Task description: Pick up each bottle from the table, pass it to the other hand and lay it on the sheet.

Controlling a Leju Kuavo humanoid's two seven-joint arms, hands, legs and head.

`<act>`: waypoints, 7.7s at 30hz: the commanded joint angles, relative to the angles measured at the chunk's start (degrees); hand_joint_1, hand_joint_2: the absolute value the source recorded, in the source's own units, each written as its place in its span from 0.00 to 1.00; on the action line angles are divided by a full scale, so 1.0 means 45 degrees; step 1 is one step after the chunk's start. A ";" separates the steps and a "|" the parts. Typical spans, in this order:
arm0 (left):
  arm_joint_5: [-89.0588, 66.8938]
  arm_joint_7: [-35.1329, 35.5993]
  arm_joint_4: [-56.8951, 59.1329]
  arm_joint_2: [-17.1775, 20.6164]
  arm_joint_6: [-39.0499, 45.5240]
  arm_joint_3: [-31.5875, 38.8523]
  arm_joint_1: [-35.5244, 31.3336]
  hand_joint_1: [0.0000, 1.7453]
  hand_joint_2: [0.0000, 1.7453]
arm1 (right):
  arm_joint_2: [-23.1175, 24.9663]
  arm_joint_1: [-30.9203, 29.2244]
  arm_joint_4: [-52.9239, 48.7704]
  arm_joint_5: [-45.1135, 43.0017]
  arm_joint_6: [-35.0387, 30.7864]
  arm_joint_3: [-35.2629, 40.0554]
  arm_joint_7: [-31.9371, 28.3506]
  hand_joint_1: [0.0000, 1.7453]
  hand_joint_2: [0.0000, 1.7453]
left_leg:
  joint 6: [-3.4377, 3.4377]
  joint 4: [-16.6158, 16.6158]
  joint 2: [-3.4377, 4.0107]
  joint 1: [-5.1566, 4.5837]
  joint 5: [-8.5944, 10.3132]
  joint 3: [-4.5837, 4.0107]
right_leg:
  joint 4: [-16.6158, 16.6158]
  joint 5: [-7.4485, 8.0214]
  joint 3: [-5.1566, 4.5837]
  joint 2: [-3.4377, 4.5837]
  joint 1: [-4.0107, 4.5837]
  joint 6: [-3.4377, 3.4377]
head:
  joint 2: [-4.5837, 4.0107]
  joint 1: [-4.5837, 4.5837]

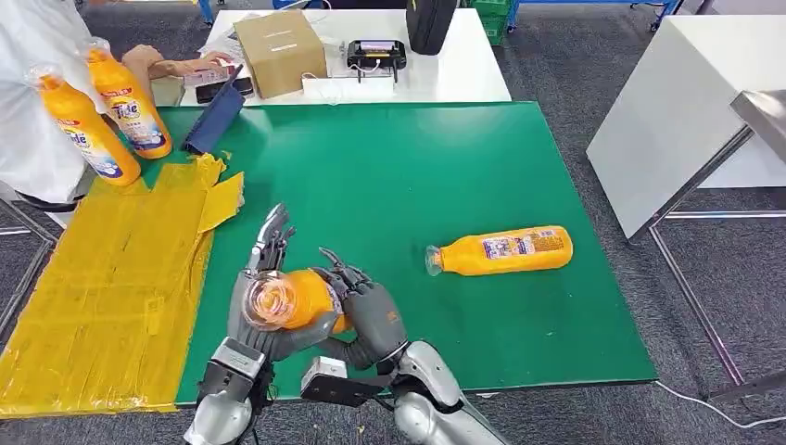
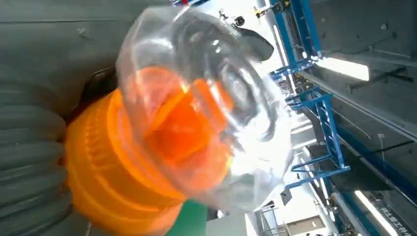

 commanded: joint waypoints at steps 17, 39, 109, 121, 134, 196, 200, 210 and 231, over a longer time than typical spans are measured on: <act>0.1175 0.0075 0.0814 0.0155 -0.0943 0.0566 -0.0277 1.00 1.00 | -0.0511 0.0375 -0.0937 0.0196 -0.1300 0.0327 -0.0456 1.00 1.00 | -0.0018 -0.0002 -0.0033 0.0011 -0.0023 0.0050 | 0.0000 -0.0027 0.0052 0.0038 0.0002 -0.0023 | 0.0000 -0.0005; -0.5063 0.1276 -0.0626 0.1046 0.2943 0.2214 -0.1082 1.00 1.00 | -0.1575 0.3017 -0.6795 0.0783 -0.3109 -0.4077 -0.0669 0.00 1.00 | -0.0010 0.0008 -0.0055 0.0007 -0.0013 0.0007 | 0.0007 -0.0023 0.0011 -0.0001 0.0000 -0.0013 | 0.0000 -0.0005; -0.2224 0.1638 0.0095 0.0481 -0.0521 0.3316 -0.0452 0.00 1.00 | -0.5048 -0.1533 0.0178 0.7094 0.3897 -0.6690 0.4616 0.00 1.00 | -0.0032 0.0008 -0.0024 -0.0012 0.0070 -0.0096 | 0.0035 0.0060 -0.0108 0.0015 -0.0001 -0.0069 | 0.0000 0.0015; -0.1130 0.1176 0.0870 0.0471 -0.1170 0.2381 -0.1016 0.00 1.00 | -0.4907 -0.4688 0.5930 0.7752 0.3636 -0.5642 0.3583 0.00 1.00 | -0.0033 0.0012 -0.0031 -0.0012 0.0048 -0.0018 | 0.0049 0.0040 -0.0035 0.0091 -0.0011 -0.0075 | 0.0000 0.0010; -0.0231 0.0714 0.1717 0.0396 -0.1341 0.1640 -0.1707 0.00 1.00 | -0.4382 -0.5444 0.9054 0.7360 0.4159 -0.4790 0.1831 0.00 1.00 | -0.0022 0.0006 -0.0059 -0.0017 0.0089 -0.0091 | 0.0042 0.0070 -0.0097 -0.0009 -0.0005 -0.0051 | 0.0000 0.0010; -0.0764 0.1616 0.0746 0.0495 -0.1370 0.1149 0.0017 0.00 1.00 | -0.0769 0.1788 -0.4832 -0.1426 -0.1090 -0.6735 0.0027 1.00 1.00 | -0.0060 0.0008 -0.0125 0.0005 0.0041 -0.0055 | 0.0070 -0.0033 -0.0059 -0.0072 0.0002 -0.0055 | 0.0000 0.0010; -0.0600 0.1641 0.0815 0.0513 -0.1414 0.1140 -0.0057 0.00 1.00 | -0.0602 0.1750 -0.4521 -0.1964 -0.0637 -0.6437 -0.0242 1.00 1.00 | -0.0063 0.0007 -0.0124 0.0002 0.0035 -0.0042 | 0.0073 -0.0036 -0.0048 -0.0060 -0.0003 -0.0055 | 0.0000 0.0010; 0.1066 0.1418 0.0892 0.0699 -0.2310 0.0707 -0.0756 0.00 1.00 | 0.0276 0.0443 -0.0731 -0.3082 0.1829 -0.2890 -0.0587 1.00 1.00 | -0.0063 -0.0007 -0.0088 0.0013 0.0047 -0.0043 | 0.0059 -0.0015 -0.0064 -0.0038 0.0015 -0.0053 | 0.0000 0.0015; 0.2786 0.0938 0.0818 0.0893 -0.3017 0.0227 -0.0972 0.00 1.00 | 0.0425 -0.0740 0.0759 -0.4130 0.2265 -0.0437 -0.1026 1.00 1.00 | -0.0065 -0.0002 -0.0136 0.0012 0.0034 -0.0024 | 0.0069 -0.0046 -0.0038 -0.0059 0.0005 -0.0058 | 0.0000 0.0010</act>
